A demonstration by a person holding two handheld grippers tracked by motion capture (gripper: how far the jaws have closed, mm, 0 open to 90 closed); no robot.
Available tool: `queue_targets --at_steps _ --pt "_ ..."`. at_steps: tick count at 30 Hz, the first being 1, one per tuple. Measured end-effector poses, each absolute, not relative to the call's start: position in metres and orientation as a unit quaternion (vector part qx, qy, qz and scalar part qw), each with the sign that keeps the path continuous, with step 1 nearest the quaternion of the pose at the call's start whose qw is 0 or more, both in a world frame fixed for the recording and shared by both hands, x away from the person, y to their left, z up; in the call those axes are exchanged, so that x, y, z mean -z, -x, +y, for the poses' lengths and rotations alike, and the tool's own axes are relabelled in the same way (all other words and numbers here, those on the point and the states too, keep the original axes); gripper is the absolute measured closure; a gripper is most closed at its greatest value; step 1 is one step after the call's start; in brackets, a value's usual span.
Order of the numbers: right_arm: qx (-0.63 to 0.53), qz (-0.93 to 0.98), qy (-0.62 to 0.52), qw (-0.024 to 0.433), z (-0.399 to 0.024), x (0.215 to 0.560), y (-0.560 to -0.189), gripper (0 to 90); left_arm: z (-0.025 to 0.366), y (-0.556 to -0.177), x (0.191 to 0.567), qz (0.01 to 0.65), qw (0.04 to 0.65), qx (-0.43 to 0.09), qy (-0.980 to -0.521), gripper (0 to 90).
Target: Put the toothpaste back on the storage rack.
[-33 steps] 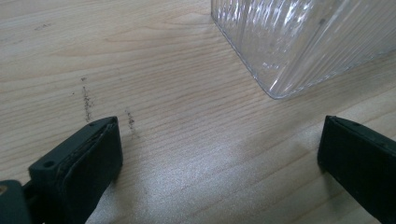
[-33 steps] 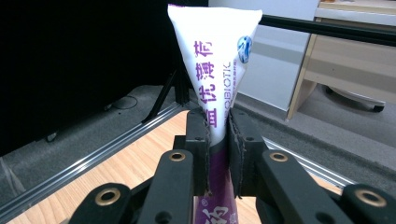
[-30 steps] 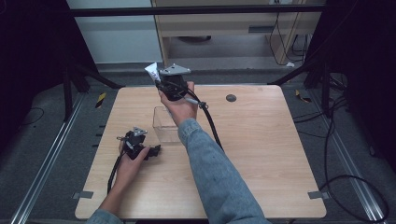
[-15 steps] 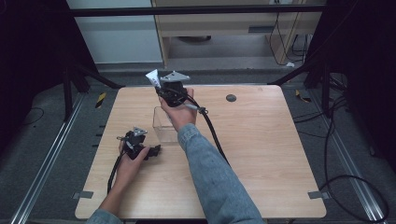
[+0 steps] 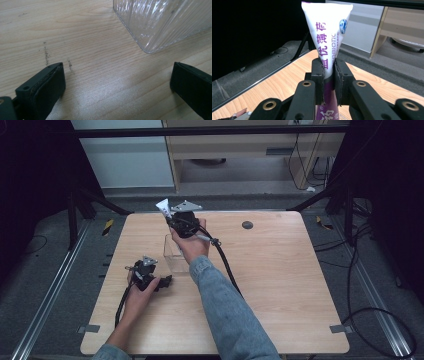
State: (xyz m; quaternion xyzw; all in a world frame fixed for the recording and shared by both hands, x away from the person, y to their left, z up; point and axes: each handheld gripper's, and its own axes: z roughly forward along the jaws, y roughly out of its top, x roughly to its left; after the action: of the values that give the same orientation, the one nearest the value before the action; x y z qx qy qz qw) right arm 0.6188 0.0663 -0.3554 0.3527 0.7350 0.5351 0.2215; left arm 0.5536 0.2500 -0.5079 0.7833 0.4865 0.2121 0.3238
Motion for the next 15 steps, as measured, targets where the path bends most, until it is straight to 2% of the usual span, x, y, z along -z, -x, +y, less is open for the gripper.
queue_targets --at_steps 15 --pt "-0.534 0.736 -0.352 0.22 0.0683 0.3617 -0.6187 79.5 0.2499 -0.5536 0.508 0.487 0.324 -0.212 -0.783 0.0"
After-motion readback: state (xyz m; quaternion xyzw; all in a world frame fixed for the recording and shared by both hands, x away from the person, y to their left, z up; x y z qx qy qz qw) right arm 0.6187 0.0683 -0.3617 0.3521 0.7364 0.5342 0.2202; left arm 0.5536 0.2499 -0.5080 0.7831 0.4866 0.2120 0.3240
